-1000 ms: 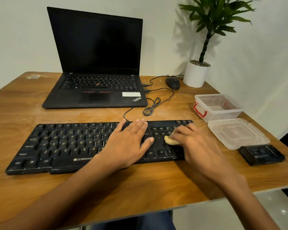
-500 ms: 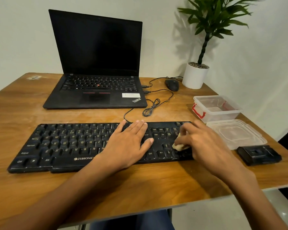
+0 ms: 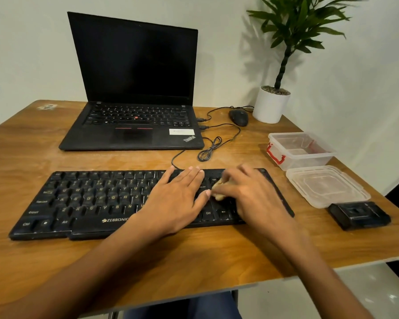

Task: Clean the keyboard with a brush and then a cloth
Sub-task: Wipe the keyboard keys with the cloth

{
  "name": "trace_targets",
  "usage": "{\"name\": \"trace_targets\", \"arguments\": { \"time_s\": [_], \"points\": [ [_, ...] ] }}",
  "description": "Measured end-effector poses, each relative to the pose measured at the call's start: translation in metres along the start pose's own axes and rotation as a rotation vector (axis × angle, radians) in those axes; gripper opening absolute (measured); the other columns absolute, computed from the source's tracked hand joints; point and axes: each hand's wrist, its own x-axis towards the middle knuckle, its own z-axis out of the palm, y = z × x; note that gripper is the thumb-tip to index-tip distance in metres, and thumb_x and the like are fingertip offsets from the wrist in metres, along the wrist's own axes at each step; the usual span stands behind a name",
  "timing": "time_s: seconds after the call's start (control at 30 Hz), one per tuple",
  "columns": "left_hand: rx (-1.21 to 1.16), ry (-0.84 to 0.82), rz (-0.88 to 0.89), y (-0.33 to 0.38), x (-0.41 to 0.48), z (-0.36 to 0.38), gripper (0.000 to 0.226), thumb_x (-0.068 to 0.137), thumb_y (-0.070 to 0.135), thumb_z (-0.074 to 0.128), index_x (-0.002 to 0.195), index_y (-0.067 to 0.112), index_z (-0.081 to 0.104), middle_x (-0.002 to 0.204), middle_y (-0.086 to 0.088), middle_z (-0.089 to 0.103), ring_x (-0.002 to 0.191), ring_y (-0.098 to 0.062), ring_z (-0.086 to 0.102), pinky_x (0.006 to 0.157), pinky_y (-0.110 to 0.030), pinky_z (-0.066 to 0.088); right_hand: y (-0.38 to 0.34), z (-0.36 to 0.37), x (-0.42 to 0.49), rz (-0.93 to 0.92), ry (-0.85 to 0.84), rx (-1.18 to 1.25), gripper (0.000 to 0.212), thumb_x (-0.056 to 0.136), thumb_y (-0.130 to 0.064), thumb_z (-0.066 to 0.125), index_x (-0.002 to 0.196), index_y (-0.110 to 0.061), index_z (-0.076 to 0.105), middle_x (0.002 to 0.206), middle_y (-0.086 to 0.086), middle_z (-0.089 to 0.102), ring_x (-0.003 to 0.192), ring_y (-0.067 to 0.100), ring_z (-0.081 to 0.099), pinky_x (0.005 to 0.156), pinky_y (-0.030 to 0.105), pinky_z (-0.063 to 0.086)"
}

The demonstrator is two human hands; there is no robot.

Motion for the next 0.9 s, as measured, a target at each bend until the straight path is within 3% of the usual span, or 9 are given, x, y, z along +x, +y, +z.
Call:
{"name": "trace_targets", "arguments": {
  "time_s": [0.1,0.23,0.4,0.53,0.63,0.77,0.83,0.9],
  "points": [
    [-0.002,0.003,-0.005,-0.001,0.001,0.001,0.067,0.087,0.053,-0.003,0.147,0.024,0.0,0.156,0.008,-0.001,0.141,-0.002,-0.005,0.115,-0.034,-0.011,0.001,0.005,-0.011,-0.047,-0.003,0.0,0.04,0.058,0.002,0.077,0.091,-0.02,0.073,0.092,0.002,0.063,0.088,0.02,0.047,0.063,0.032,0.044],
    [0.003,-0.025,-0.01,0.0,0.001,-0.002,0.057,0.096,0.048,0.007,0.147,0.023,-0.002,0.156,0.008,-0.003,0.141,-0.003,-0.007,0.116,-0.036,-0.01,0.029,-0.005,-0.022,0.09,0.007,-0.024,0.038,0.056,0.003,0.08,0.085,-0.021,0.074,0.089,0.002,0.063,0.086,0.016,0.037,0.062,0.035,0.045],
    [0.015,-0.028,-0.015,0.001,0.001,-0.001,0.058,0.096,0.048,0.008,0.147,0.023,-0.002,0.156,0.008,-0.003,0.141,-0.004,-0.007,0.116,-0.036,-0.009,0.0,-0.006,-0.016,0.12,0.022,0.017,0.042,0.059,0.006,0.076,0.092,-0.021,0.073,0.09,-0.002,0.065,0.081,0.02,0.054,0.062,0.032,0.044],
    [0.015,-0.018,-0.026,0.002,0.0,-0.002,0.058,0.096,0.048,0.009,0.147,0.022,-0.001,0.156,0.008,-0.002,0.141,-0.004,-0.006,0.115,-0.035,-0.01,-0.013,-0.014,-0.03,0.102,-0.073,0.063,0.046,0.056,0.006,0.075,0.092,-0.022,0.072,0.088,-0.009,0.068,0.076,0.015,0.053,0.06,0.026,0.043],
    [0.014,-0.027,-0.025,0.005,-0.002,-0.002,0.058,0.096,0.047,0.009,0.147,0.022,-0.002,0.156,0.008,-0.002,0.141,-0.004,-0.006,0.116,-0.036,-0.01,0.0,-0.029,-0.024,0.17,-0.177,0.166,0.045,0.077,0.008,0.057,0.104,-0.026,0.069,0.103,-0.012,0.065,0.088,0.011,0.045,0.074,0.025,0.037],
    [0.019,-0.013,-0.034,0.005,-0.002,-0.001,0.057,0.097,0.047,0.009,0.147,0.022,-0.001,0.156,0.007,-0.002,0.141,-0.004,-0.006,0.115,-0.035,-0.011,-0.013,-0.024,-0.013,0.275,-0.083,0.245,0.057,0.078,0.013,0.052,0.12,-0.026,0.061,0.128,-0.009,0.058,0.125,0.014,0.046,0.105,0.034,0.036],
    [0.023,-0.014,-0.038,0.006,-0.002,-0.001,0.057,0.097,0.047,0.009,0.147,0.023,-0.001,0.156,0.007,-0.002,0.141,-0.004,-0.006,0.115,-0.035,-0.01,-0.034,-0.015,-0.023,0.261,-0.135,0.182,0.065,0.069,0.014,0.065,0.12,-0.026,0.061,0.128,-0.01,0.059,0.127,0.014,0.048,0.1,0.035,0.042],
    [0.016,-0.017,-0.042,0.006,-0.002,-0.002,0.057,0.097,0.047,0.009,0.147,0.023,-0.001,0.156,0.008,-0.002,0.141,-0.004,-0.006,0.115,-0.035,-0.01,-0.036,-0.01,-0.039,0.26,-0.093,0.192,0.071,0.048,0.017,0.076,0.105,-0.025,0.07,0.109,-0.009,0.07,0.106,0.016,0.064,0.082,0.037,0.053]
  ]
}}
